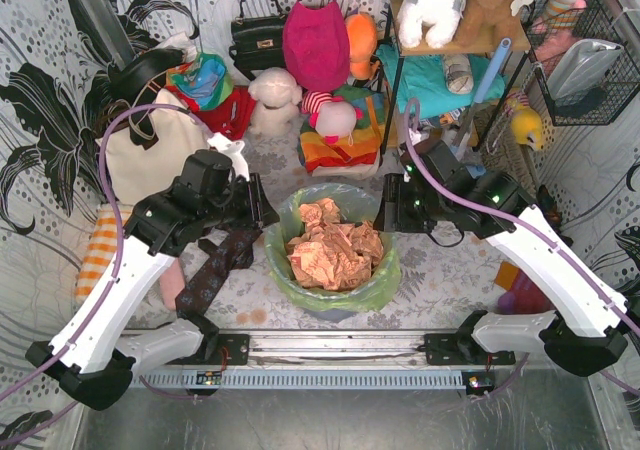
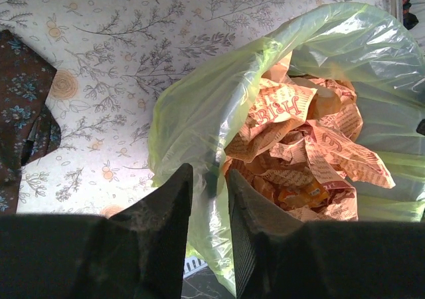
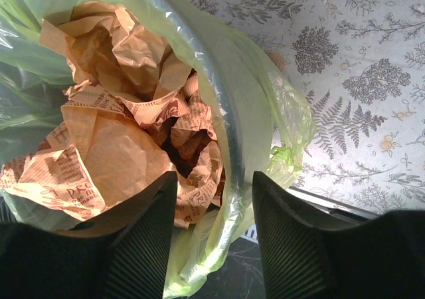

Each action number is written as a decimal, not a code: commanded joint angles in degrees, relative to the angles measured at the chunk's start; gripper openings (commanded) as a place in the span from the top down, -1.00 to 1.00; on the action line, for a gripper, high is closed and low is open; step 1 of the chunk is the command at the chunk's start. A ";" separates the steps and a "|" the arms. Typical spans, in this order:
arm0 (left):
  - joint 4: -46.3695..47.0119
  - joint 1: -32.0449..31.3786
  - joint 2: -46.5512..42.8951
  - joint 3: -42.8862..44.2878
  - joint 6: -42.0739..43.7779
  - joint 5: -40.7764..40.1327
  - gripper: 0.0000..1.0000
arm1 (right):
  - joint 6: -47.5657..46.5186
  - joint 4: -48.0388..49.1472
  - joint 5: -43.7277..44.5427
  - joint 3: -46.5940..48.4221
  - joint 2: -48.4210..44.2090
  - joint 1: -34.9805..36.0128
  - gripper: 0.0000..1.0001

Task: Tie the trash bag

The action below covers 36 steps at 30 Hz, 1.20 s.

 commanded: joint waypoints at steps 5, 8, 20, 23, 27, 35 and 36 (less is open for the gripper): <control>4.05 -0.35 -1.09 -1.31 1.44 2.99 0.41 | -1.20 1.46 -1.29 -3.05 -0.94 0.37 0.20; 4.03 -0.40 -1.10 -1.56 1.34 2.79 0.50 | -1.20 2.04 -1.51 -4.14 -0.98 0.35 0.27; 4.52 -0.46 -0.93 -1.09 0.97 2.86 1.00 | -1.75 3.39 -0.32 -4.65 -0.72 0.37 0.81; 4.73 -0.48 -0.94 -1.02 0.75 2.67 1.00 | -1.87 3.77 0.14 -4.14 -0.22 0.37 1.00; 5.31 -0.47 -0.79 -0.06 0.02 1.56 1.00 | -2.43 4.18 2.11 -2.82 0.78 0.37 1.00; 6.91 -0.48 0.75 1.38 -0.45 -0.10 1.00 | -5.25 6.29 5.69 1.92 4.81 -0.45 1.00; 7.00 -0.48 0.97 1.55 -0.45 -0.44 1.00 | -5.70 6.76 5.36 2.52 5.38 -0.89 1.00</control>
